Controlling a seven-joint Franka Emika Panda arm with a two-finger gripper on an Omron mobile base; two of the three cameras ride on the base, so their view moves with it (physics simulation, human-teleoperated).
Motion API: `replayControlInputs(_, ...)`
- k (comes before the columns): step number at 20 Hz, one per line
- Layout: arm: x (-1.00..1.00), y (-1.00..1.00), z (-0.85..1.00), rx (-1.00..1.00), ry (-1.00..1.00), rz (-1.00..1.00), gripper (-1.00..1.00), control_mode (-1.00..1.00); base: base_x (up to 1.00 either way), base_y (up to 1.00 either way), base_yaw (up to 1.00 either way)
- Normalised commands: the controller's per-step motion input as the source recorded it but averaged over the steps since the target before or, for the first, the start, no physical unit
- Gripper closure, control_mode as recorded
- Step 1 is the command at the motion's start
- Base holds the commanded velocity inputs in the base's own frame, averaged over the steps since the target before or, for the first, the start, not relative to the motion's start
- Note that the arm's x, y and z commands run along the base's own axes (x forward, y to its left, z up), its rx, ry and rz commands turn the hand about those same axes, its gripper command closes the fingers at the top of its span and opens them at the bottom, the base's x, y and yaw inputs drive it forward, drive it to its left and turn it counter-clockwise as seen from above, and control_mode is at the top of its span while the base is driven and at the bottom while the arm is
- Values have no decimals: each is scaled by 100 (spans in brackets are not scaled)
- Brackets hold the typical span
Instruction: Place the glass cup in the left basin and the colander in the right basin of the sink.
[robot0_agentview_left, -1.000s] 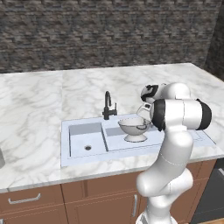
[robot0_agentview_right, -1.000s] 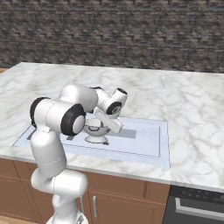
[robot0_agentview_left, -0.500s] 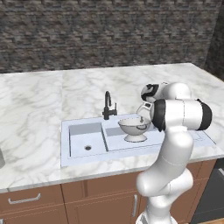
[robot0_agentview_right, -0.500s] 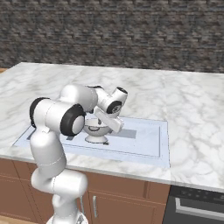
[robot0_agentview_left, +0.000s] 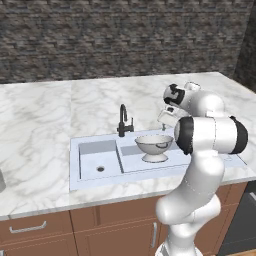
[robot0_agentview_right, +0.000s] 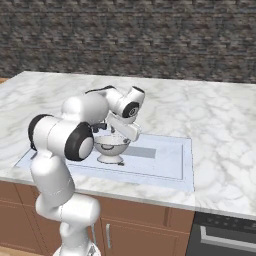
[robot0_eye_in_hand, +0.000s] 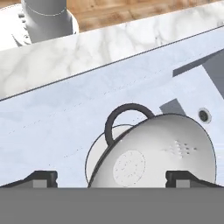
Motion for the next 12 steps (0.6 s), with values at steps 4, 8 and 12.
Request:
replayControlInputs(4,-47,0,54,-5,1,0,-100,-100,0,0,0)
replayControlInputs(8,-72,0,58,-3,0,0,-100,-100,0,0,0)
replayControlInputs(12,-87,0,34,-6,0,0,-100,-100,0,0,0)
